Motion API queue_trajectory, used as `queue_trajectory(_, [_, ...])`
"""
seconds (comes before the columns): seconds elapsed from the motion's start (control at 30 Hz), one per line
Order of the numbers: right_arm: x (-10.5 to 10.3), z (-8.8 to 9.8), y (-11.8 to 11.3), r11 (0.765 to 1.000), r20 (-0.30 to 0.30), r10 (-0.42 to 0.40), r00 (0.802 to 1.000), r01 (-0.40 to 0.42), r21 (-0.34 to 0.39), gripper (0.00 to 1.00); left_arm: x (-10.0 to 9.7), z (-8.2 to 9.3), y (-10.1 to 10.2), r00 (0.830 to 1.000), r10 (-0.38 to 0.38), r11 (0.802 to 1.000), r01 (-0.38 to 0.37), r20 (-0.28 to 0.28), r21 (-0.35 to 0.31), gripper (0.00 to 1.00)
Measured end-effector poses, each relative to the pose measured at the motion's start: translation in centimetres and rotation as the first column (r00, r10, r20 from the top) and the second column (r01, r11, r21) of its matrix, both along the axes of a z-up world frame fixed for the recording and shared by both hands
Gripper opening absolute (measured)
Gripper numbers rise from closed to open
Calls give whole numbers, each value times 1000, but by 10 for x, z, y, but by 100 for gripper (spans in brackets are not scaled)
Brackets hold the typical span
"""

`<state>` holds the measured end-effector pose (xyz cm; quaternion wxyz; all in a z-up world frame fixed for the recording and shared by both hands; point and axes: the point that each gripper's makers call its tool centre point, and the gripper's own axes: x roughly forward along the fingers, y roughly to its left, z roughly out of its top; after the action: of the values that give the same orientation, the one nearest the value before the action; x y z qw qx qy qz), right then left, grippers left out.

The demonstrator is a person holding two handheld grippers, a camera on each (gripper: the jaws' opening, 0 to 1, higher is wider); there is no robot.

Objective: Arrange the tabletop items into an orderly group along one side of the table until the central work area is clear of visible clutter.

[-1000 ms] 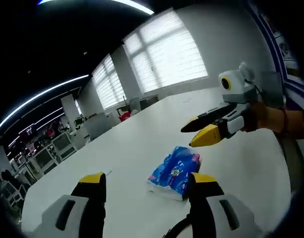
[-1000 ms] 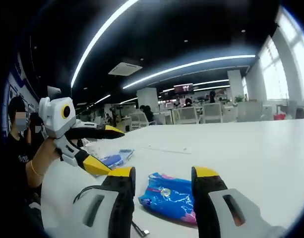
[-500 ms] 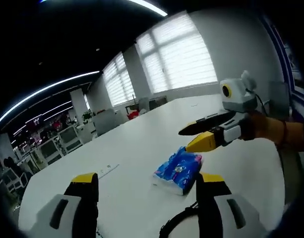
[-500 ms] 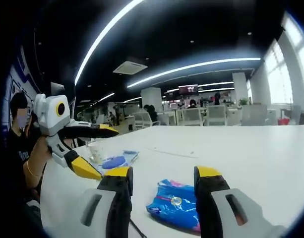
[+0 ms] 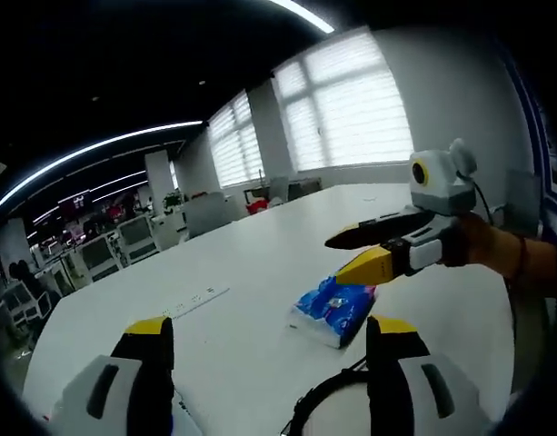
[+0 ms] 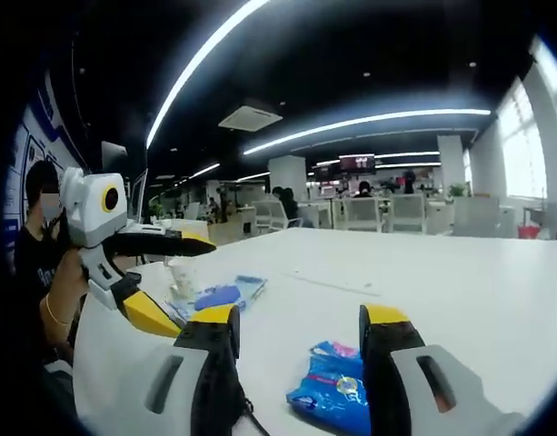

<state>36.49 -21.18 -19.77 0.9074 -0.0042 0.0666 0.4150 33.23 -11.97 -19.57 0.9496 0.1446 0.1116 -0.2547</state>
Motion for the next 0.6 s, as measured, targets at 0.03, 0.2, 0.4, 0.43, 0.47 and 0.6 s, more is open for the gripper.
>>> queue_trajectory(0.03, [0,0,2,1000,-1,4,1000,-4,-2,51,0,0,2,1000,5,1000,-5,-2,-3,87])
queue_trajectory(0.2, [0,4,13,1000,7,21,1000,-21,-9,51,0,-2,10,999,31,999,-32,-21,-36,87])
queue_trajectory(0.4, [0,3,22,999,13,32,999,-31,-25,52,-4,-1,22,998,58,996,-60,-28,-71,87])
queue_trajectory(0.43, [0,3,23,999,12,35,999,-35,-28,52,-5,-2,25,997,63,995,-66,-34,-70,87])
queue_trajectory(0.47, [0,3,25,999,13,37,999,-37,-28,52,-5,-3,27,997,72,995,-75,-38,-72,87])
queue_trajectory(0.6, [0,1,30,998,12,45,999,-45,-35,53,-9,-4,39,994,101,990,-105,-50,-91,87])
